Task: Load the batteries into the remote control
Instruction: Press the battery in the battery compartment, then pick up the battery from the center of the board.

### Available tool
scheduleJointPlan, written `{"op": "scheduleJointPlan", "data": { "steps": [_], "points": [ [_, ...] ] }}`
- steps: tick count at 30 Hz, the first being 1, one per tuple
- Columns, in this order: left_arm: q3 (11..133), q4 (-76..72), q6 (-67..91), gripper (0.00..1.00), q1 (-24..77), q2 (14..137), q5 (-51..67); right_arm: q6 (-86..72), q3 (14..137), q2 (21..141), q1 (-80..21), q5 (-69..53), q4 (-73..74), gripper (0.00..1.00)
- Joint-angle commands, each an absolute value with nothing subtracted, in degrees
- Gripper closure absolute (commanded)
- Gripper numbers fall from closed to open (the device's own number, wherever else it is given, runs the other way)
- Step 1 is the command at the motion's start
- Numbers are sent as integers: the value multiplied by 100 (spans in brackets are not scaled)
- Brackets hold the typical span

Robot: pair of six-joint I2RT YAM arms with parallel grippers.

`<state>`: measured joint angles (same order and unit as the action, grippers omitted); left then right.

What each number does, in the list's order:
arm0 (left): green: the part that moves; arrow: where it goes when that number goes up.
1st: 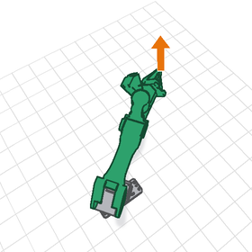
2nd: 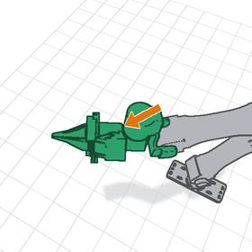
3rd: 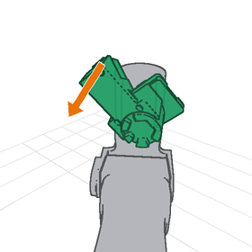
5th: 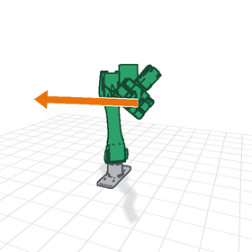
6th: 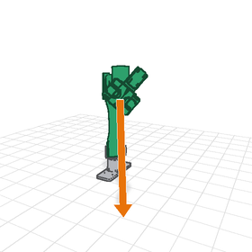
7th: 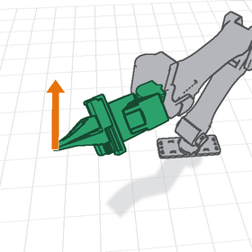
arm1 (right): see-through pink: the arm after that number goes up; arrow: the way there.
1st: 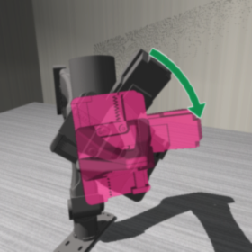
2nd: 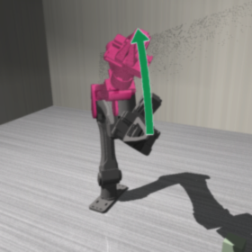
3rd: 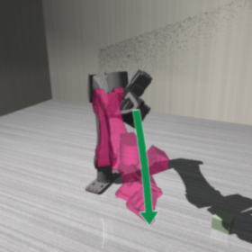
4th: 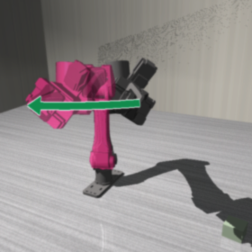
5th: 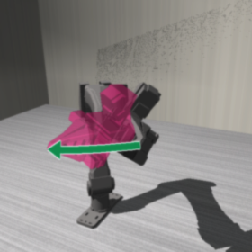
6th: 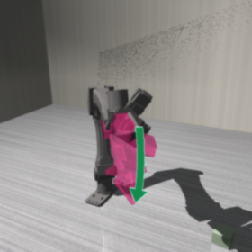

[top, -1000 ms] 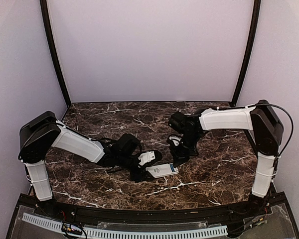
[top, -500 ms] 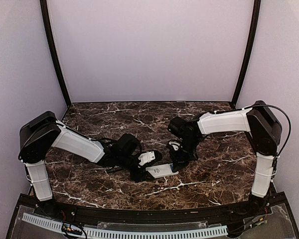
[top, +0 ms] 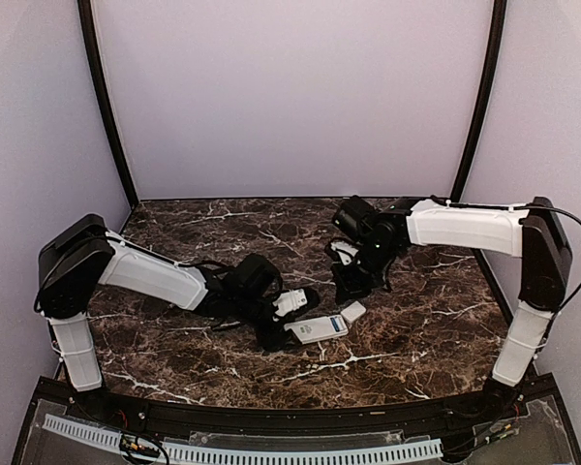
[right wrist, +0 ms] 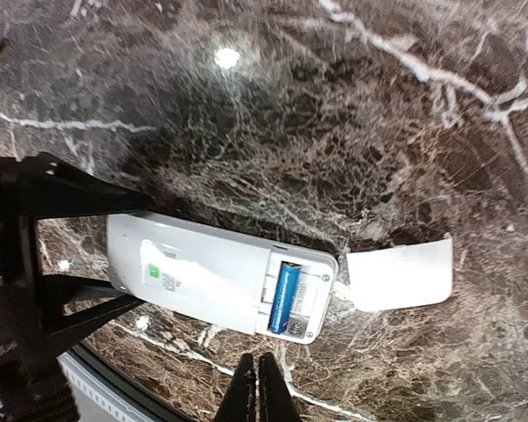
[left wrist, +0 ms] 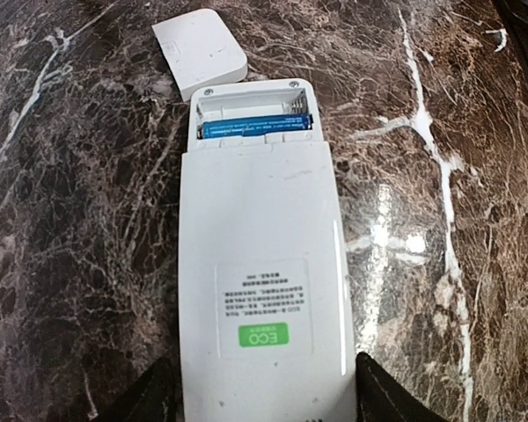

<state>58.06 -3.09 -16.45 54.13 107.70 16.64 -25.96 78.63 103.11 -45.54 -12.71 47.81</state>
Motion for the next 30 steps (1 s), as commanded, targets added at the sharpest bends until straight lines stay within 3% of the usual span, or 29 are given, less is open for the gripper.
{"op": "scheduleJointPlan", "data": {
  "steps": [1, 7, 12, 19, 23, 30],
  "points": [
    [6198, 324, -1406, 30, 5402, 9960, 1476, -2441, 7809, 9853, -4466, -822, 4456, 95],
    [6544, 1052, -1018, 15, 5265, 9151, 769, -2212, 7511, 9396, -4421, -656, 4008, 91],
    [7100, 2913, 237, 9, 4439, 8921, -160, -2005, 7150, 9037, -4395, -673, 3589, 87],
    [7439, 5472, 81, 10, 2928, 9327, -925, -1675, 6952, 8878, -4380, -792, 3370, 77],
    [7399, 5824, -524, 11, 2362, 9728, -629, -1521, 6985, 8883, -4386, -898, 3383, 69],
    [7500, 5845, -886, 24, 1666, 10349, -215, -1498, 6951, 8893, -4381, -1107, 3245, 58]
  ]
}}
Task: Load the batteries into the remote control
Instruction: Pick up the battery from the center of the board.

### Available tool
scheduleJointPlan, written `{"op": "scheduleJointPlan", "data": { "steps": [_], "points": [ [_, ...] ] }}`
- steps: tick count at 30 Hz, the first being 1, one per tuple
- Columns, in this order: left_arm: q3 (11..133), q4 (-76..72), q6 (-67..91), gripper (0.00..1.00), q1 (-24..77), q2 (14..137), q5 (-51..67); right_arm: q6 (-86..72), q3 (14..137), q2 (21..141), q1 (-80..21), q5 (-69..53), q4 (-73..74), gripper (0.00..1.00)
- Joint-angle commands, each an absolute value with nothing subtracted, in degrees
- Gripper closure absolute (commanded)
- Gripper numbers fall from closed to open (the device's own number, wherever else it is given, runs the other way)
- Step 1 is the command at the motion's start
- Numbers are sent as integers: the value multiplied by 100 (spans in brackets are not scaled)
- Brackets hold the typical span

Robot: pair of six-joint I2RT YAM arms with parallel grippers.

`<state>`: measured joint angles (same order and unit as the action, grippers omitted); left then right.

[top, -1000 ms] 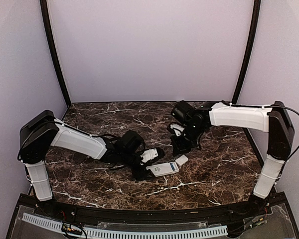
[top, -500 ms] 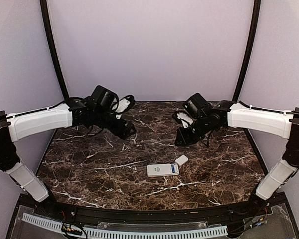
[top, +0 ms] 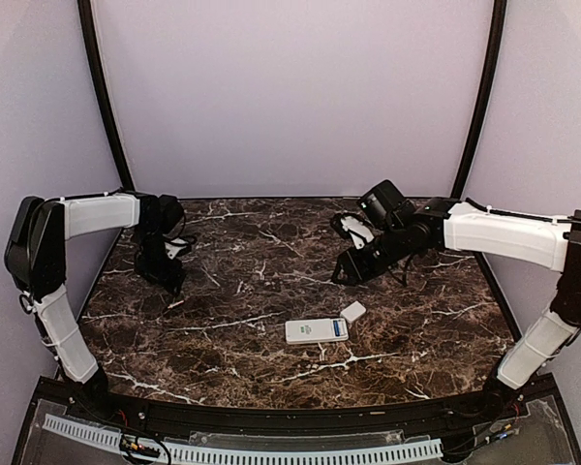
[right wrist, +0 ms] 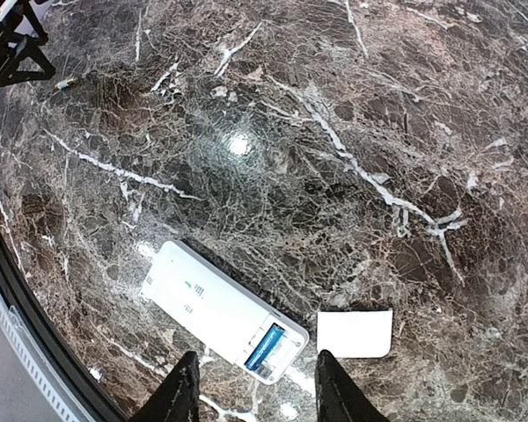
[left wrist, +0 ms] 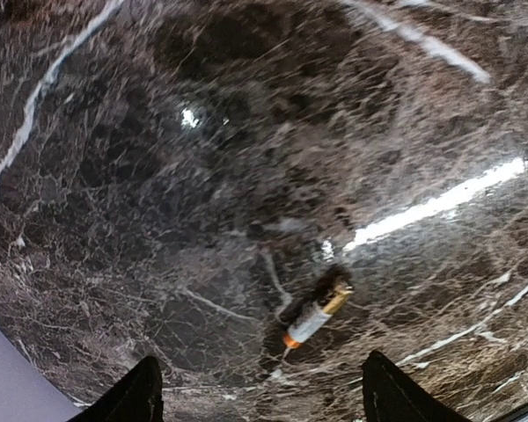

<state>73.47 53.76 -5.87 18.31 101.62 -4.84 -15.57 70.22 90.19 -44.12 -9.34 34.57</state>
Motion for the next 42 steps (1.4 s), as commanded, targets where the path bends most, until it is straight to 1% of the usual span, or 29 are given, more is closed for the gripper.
{"op": "scheduleJointPlan", "data": {
  "steps": [1, 6, 8, 15, 16, 17, 18, 19, 20, 23, 24, 25, 29, 33, 35, 36, 37, 40, 42],
  "points": [
    [7511, 5818, -909, 26, 1664, 10382, -129, -1513, 6952, 8905, -4385, -1149, 3239, 57],
    [7299, 5624, -1022, 29, 1661, 10613, -77, -1625, 6929, 8906, -4386, -1239, 3182, 57],
    [7321, 5633, -1020, 34, 1661, 10739, 122, -1664, 6898, 8895, -4385, -1277, 3150, 57],
    [7371, 5676, -972, 54, 1661, 11177, 104, -1705, 6797, 8876, -4386, -1292, 3132, 57],
    [7356, 5688, -970, 59, 1661, 11196, 96, -1712, 6789, 8875, -4386, -1292, 3122, 57],
    [7356, 5696, -961, 61, 1668, 11217, 72, -1714, 6778, 8880, -4386, -1277, 3116, 57],
    [7361, 5713, -955, 67, 1664, 11216, 66, -1714, 6782, 8877, -4386, -1287, 3112, 58],
    [7367, 5717, -951, 70, 1669, 11215, 68, -1714, 6777, 8877, -4385, -1296, 3104, 58],
    [7379, 5738, -946, 76, 1669, 11215, 76, -1714, 6781, 8877, -4385, -1302, 3096, 57],
    [7391, 5760, -934, 88, 1670, 11208, 155, -1707, 6791, 8861, -4385, -1298, 3101, 57],
    [7402, 5768, -921, 96, 1670, 11203, 177, -1705, 6781, 8852, -4386, -1286, 3102, 57],
    [7410, 5771, -909, 99, 1677, 11179, 181, -1705, 6778, 8834, -4386, -1267, 3103, 57],
    [7493, 5651, -820, 100, 1683, 10825, 275, -1718, 6766, 8744, -4386, -1183, 3114, 57],
    [7658, 5197, -597, 100, 1932, 9950, 517, -1782, 6757, 8492, -4365, -1124, 2978, 57],
    [7655, 4705, -614, 100, 2348, 9365, 594, -1816, 6803, 8354, -4324, -1192, 2894, 57],
    [7624, 4484, -747, 100, 2786, 8968, 583, -1835, 6846, 8293, -4281, -1271, 2866, 57],
    [7529, 4048, -852, 100, 3019, 8773, 539, -1855, 6893, 8228, -4240, -1356, 2843, 57],
    [7201, 3061, -1761, 100, 4350, 8065, 375, -1941, 7074, 8059, -4083, -1702, 2851, 57],
    [6896, 2355, -2397, 100, 5059, 7861, 146, -1985, 7189, 7970, -4029, -1877, 2912, 56]
  ]
}}
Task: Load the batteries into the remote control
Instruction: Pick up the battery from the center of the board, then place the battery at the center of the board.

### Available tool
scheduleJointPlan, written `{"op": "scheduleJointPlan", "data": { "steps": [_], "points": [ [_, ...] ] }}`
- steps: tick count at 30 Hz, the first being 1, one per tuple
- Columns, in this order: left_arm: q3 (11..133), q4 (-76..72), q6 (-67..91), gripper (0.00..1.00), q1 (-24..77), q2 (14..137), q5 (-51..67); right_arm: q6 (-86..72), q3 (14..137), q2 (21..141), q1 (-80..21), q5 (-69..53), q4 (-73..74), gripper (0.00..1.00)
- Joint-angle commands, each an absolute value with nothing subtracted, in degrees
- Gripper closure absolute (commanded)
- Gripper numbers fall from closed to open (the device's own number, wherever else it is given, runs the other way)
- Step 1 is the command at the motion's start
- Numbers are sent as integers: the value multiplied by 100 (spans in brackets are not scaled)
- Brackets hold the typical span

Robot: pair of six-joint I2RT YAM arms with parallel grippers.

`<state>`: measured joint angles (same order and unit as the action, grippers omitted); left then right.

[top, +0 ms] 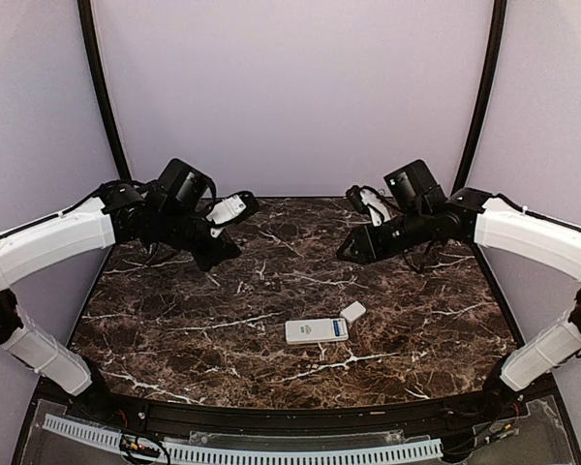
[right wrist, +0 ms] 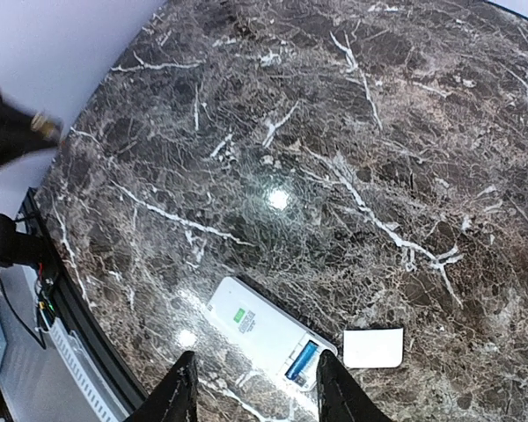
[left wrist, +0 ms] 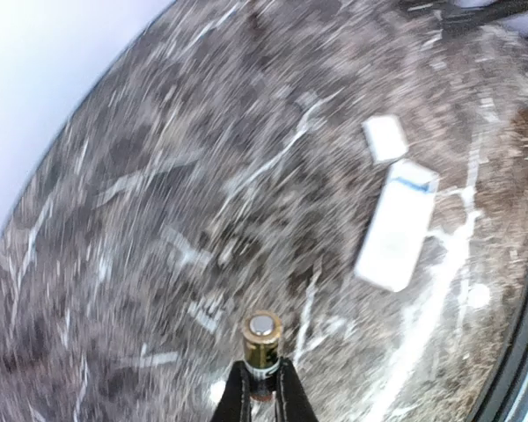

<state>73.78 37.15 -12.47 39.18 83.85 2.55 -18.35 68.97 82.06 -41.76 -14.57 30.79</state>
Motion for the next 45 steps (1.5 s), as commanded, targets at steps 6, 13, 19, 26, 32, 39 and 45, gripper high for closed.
{"op": "scheduleJointPlan", "data": {
  "steps": [6, 13, 19, 26, 32, 39, 45],
  "points": [
    [6406, 747, -4018, 100, 6359, 8054, -950, -2141, 7443, 7924, -4025, -2389, 3494, 58],
    [6699, 317, -5349, 100, 7128, 9629, -1827, -2405, 7067, 7794, -4025, -1521, 4470, 59],
    [7503, 884, -5597, 100, 7846, 10995, -1539, -2691, 6353, 7440, -4024, -1227, 4908, 59],
    [8272, 1836, -5255, 100, 7928, 11887, -946, -2881, 5759, 7275, -4082, -1670, 4567, 60],
    [8453, 2154, -5231, 100, 7920, 12290, -1285, -2905, 5675, 7517, -4287, -1686, 4402, 60],
    [8455, 2293, -4991, 71, 7892, 12336, -1191, -2755, 5853, 7854, -4496, -1691, 4467, 60],
    [8462, 2383, -4710, 58, 7836, 12230, -1162, -2680, 5963, 7967, -4526, -1631, 4576, 60]
  ]
}}
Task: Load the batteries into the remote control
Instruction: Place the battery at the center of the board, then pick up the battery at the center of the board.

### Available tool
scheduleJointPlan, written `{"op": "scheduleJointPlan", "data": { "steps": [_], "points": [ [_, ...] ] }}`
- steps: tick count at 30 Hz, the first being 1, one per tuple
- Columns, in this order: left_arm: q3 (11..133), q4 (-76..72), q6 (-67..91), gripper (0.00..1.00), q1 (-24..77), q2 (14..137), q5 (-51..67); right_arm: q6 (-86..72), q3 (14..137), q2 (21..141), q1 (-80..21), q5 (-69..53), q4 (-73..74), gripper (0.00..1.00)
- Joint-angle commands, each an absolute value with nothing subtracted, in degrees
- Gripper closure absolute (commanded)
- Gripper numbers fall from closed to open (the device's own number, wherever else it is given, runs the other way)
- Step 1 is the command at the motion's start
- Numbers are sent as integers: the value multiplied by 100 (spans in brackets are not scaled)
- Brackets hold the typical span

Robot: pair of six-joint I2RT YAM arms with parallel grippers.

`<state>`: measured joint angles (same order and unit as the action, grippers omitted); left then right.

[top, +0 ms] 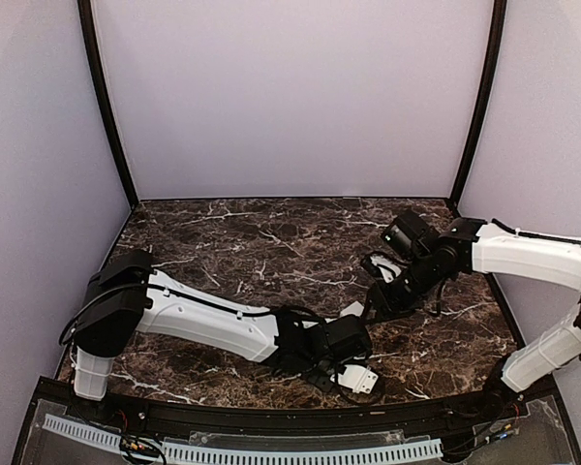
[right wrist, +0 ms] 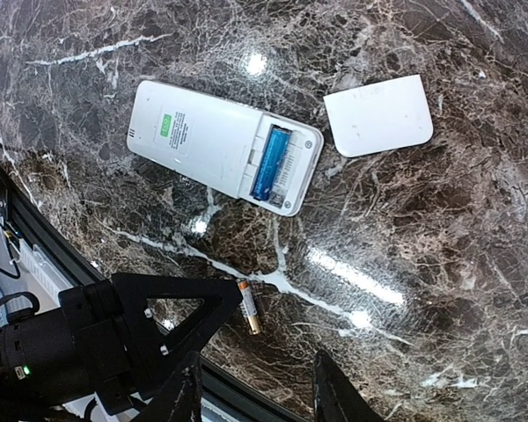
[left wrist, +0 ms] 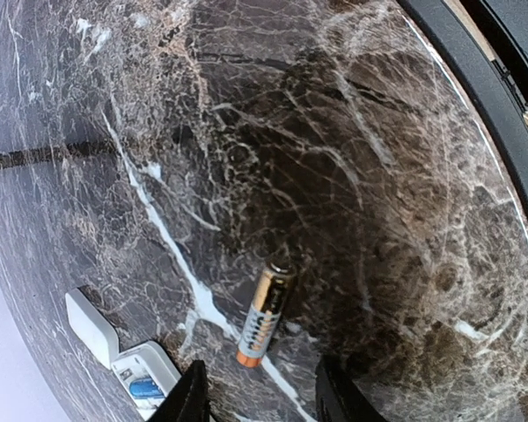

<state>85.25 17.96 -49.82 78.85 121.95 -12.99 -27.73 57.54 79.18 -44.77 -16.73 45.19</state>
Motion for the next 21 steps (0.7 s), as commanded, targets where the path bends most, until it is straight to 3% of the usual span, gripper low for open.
{"op": "scheduleJointPlan", "data": {
  "steps": [1, 5, 11, 12, 14, 21],
  "points": [
    [8435, 2334, -4667, 58, 7825, 12179, -1143, -2662, 5972, 7967, -4526, -1616, 4568, 60],
    [8123, 2002, -4278, 57, 7665, 11541, -574, -2582, 5916, 8033, -4526, -1514, 4518, 60],
    [7315, 1571, -3228, 47, 7121, 9953, 411, -2589, 5841, 8429, -4647, -1169, 4634, 62],
    [7069, 1533, -3099, 29, 6994, 9788, 469, -2612, 5820, 8486, -4733, -1127, 4640, 62],
    [6634, 1273, -2618, 5, 6777, 9303, 462, -2663, 5792, 8519, -4931, -1110, 4603, 62],
    [5169, -144, -398, 1, 5752, 7381, 310, -2900, 5792, 8801, -5607, -1039, 4431, 63]
  ]
}}
